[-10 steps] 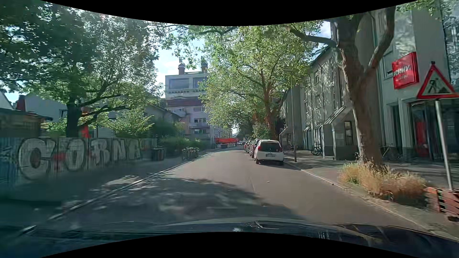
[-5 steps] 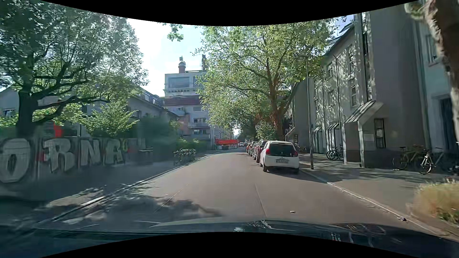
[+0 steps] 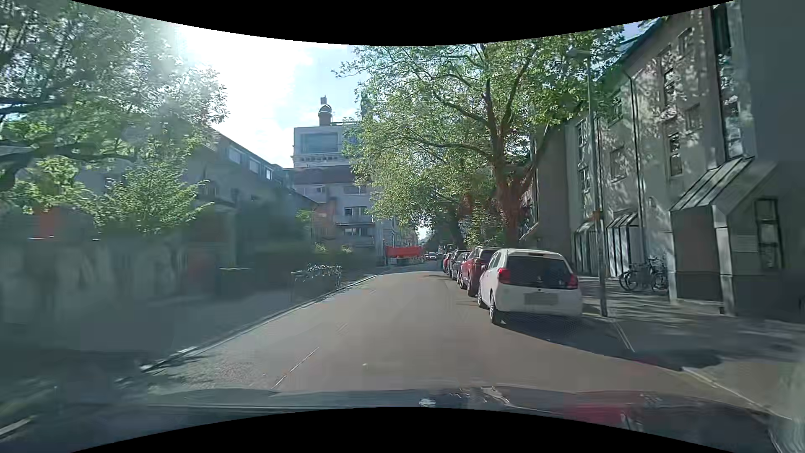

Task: Follow the waypoints while adhering to traffic rules and regulations

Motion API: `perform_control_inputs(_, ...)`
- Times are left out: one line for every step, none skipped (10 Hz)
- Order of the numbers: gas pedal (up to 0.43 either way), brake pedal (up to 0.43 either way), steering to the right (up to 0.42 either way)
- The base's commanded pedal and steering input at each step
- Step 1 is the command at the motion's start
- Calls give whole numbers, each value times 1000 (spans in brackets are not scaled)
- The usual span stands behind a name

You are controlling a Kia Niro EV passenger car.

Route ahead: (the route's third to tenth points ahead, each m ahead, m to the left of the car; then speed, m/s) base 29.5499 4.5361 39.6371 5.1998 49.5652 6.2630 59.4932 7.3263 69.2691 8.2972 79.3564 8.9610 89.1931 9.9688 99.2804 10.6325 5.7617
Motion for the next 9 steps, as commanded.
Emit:
perform_control_inputs(47, 0, -42)
perform_control_inputs(47, 0, -40)
perform_control_inputs(47, 0, -35)
perform_control_inputs(47, 0, -28)
perform_control_inputs(47, 0, -22)
perform_control_inputs(47, 0, -13)
perform_control_inputs(47, 0, -2)
perform_control_inputs(47, 0, 8)
perform_control_inputs(47, 0, 22)
